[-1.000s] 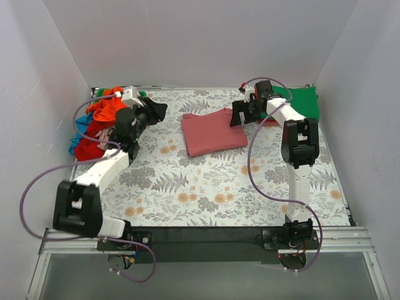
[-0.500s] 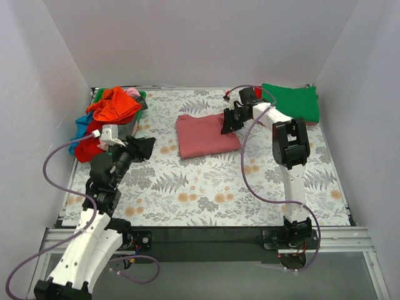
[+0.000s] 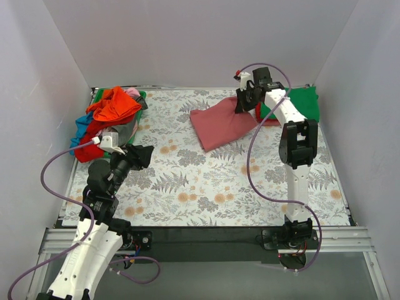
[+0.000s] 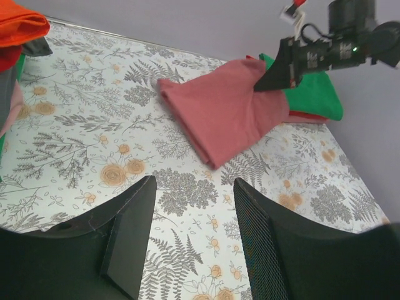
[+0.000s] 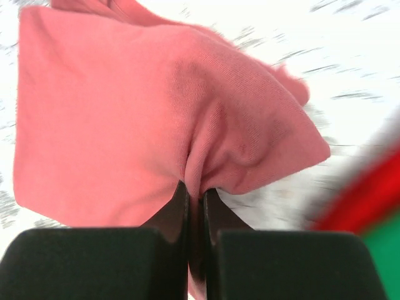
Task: Fold and stack the t-shirts
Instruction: Neatly place the folded tshirt to the corner
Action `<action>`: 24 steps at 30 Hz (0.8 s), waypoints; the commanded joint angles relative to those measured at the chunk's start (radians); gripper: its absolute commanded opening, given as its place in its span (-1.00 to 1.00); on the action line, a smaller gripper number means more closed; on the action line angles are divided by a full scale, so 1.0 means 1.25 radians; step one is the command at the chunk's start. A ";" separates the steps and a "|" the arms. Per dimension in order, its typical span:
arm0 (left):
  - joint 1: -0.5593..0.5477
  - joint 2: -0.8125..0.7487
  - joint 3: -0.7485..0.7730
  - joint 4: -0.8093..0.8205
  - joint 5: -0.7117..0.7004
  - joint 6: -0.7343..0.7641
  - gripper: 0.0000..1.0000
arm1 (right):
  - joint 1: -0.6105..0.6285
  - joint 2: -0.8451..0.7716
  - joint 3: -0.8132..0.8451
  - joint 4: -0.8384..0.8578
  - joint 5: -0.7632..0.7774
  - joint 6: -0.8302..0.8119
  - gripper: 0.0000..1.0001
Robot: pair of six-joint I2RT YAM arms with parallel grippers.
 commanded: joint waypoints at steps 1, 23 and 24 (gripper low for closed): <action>0.001 -0.007 -0.008 -0.018 -0.007 0.034 0.03 | -0.004 -0.078 0.081 0.008 0.138 -0.080 -0.97; 0.001 -0.007 -0.025 -0.006 0.009 0.039 0.04 | -0.003 -0.149 0.125 0.120 0.464 -0.226 -0.97; 0.001 -0.006 -0.025 -0.005 0.009 0.039 0.04 | -0.002 -0.152 0.128 0.123 0.465 -0.227 -0.97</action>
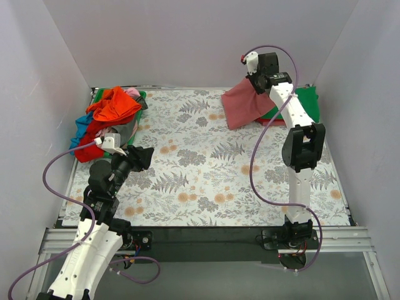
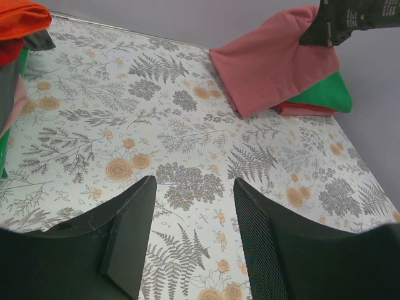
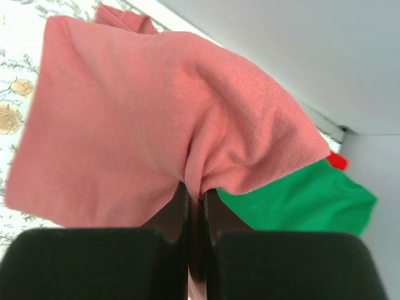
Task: Fold and stack the t-shirts
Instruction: Neatly place the folded tshirt to the corner
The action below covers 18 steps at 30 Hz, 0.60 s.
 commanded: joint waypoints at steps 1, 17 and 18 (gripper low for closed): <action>0.001 -0.003 -0.010 0.005 0.007 0.013 0.04 | 0.000 -0.088 0.036 0.084 0.038 -0.032 -0.97; 0.001 -0.003 -0.010 0.008 0.006 0.015 0.04 | -0.061 -0.166 -0.006 0.106 0.083 -0.047 -0.97; 0.001 -0.003 -0.009 0.007 0.006 0.015 0.04 | -0.067 -0.172 -0.009 0.108 0.083 -0.047 -0.97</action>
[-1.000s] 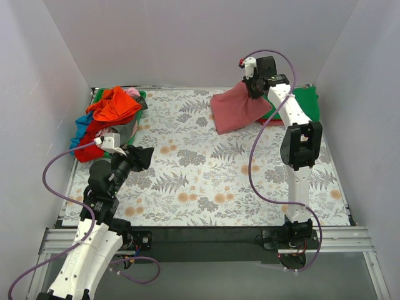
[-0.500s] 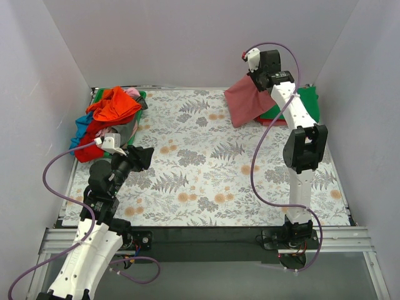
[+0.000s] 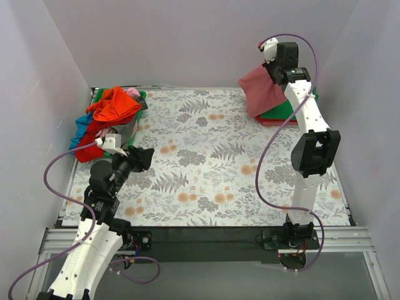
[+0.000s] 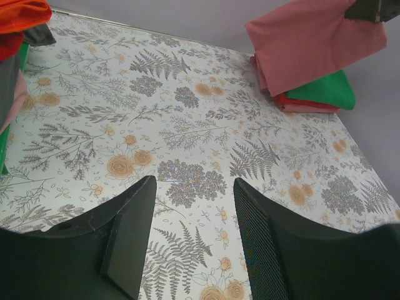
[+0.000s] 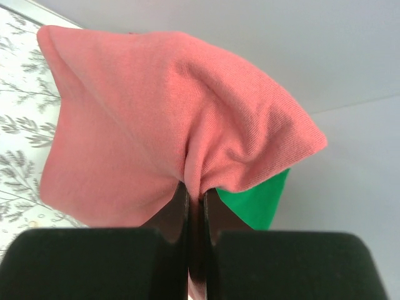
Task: Fold and stack the t-shirts
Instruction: Neatly place the folded tshirt to the corner
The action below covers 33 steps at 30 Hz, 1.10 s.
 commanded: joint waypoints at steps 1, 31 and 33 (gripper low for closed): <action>0.001 -0.004 -0.001 0.006 0.007 0.012 0.04 | -0.026 -0.071 -0.002 0.072 0.022 -0.008 -0.97; 0.001 0.011 -0.002 0.010 0.011 0.016 0.04 | -0.151 -0.034 0.007 0.068 -0.116 0.071 -0.97; 0.001 0.011 -0.002 0.009 0.009 0.016 0.04 | -0.151 -0.034 0.011 0.067 -0.120 0.077 -0.97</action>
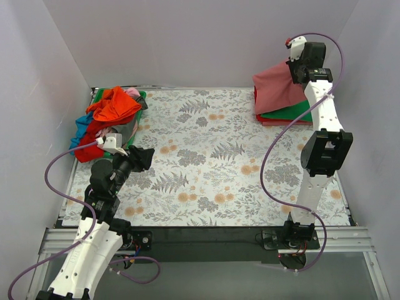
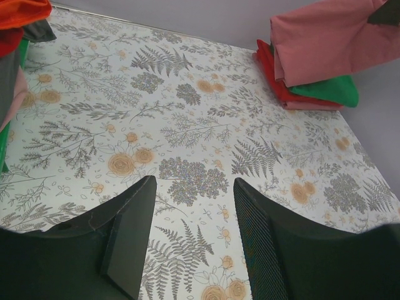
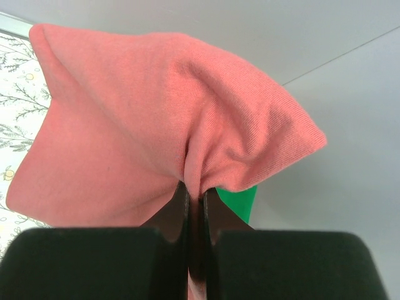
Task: Fold and stack the t-shirts
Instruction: Neatly place the folded tshirt to the corner
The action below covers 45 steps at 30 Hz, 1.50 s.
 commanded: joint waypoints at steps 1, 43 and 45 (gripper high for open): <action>0.001 0.000 -0.002 0.009 0.010 0.012 0.04 | -0.005 -0.023 0.032 0.059 -0.023 0.023 -0.97; 0.001 0.003 -0.001 0.008 0.017 0.012 0.03 | -0.015 0.100 0.009 0.144 0.250 -0.079 0.48; 0.001 0.000 -0.001 0.009 0.020 0.012 0.03 | -0.016 0.067 0.015 0.088 0.105 -0.070 0.49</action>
